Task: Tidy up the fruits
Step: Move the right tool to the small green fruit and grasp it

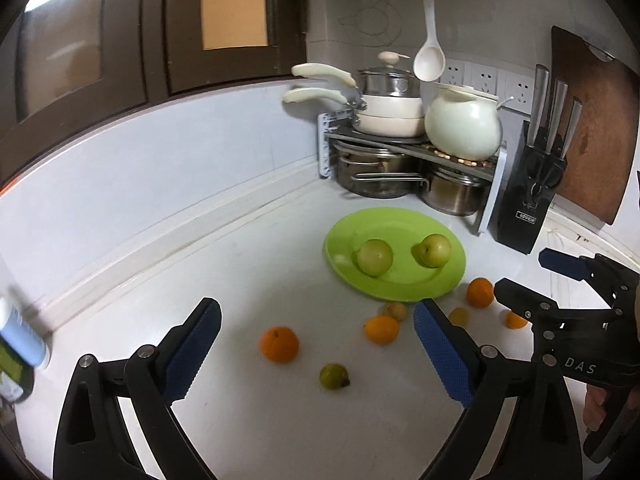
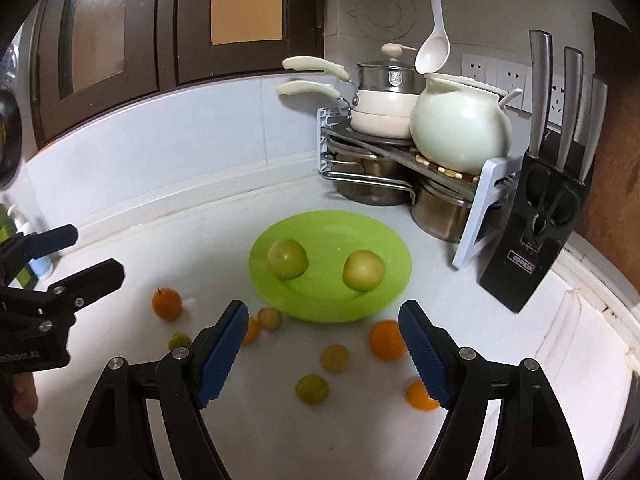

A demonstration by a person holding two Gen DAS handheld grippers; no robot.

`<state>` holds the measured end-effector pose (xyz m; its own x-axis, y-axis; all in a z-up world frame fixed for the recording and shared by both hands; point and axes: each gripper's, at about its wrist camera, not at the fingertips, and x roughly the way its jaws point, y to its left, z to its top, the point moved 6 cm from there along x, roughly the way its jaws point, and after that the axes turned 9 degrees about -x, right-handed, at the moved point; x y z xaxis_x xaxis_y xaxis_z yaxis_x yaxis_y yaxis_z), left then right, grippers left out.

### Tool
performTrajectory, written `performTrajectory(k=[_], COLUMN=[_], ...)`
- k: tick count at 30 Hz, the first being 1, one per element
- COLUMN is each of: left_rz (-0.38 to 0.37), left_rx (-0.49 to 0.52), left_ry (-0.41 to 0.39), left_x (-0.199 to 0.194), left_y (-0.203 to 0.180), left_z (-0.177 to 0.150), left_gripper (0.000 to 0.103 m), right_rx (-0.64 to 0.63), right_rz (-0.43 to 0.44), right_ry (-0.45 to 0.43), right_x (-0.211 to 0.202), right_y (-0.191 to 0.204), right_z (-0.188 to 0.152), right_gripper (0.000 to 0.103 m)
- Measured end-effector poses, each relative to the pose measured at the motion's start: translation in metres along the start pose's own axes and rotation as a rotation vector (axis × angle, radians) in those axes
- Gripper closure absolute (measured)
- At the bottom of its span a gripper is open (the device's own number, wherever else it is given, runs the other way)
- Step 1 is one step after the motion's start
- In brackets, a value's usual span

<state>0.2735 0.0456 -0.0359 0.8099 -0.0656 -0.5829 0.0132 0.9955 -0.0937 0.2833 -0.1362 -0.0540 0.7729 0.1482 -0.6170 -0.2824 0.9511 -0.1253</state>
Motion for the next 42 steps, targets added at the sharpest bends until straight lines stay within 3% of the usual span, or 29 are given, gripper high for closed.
performTrajectory(k=[8,16,24,32,42], left_rz=[0.033,0.065,0.062,0.014,-0.001], left_rx=[-0.019,0.064,0.089,0.074,0.037], left_ry=[0.028,0.039,0.101,0.184,0.221], left_x=[0.001,0.016,0.045,0.074,0.092], left_y=[0.012,0.008,0.004,-0.001,-0.002], left_z=[-0.033,-0.057,-0.075,-0.084,-0.083], left_gripper=[0.005,0.006,0.017,0.034,0.049], right_rx=[-0.025,-0.05,-0.034,-0.007,0.006], right_rz=[0.025,0.036,0.064,0.101,0.126], right_ry=[0.051,0.124,0.188,0.252,0.273], right_x=[0.005,0.022,0.043,0.065,0.081], right_y=[0.014,0.02,0.018,0.014,0.012], right_z=[-0.026,-0.052,-0.068,-0.079,-0.08], right_gripper=[0.025,0.025,0.025,0.039,0.054])
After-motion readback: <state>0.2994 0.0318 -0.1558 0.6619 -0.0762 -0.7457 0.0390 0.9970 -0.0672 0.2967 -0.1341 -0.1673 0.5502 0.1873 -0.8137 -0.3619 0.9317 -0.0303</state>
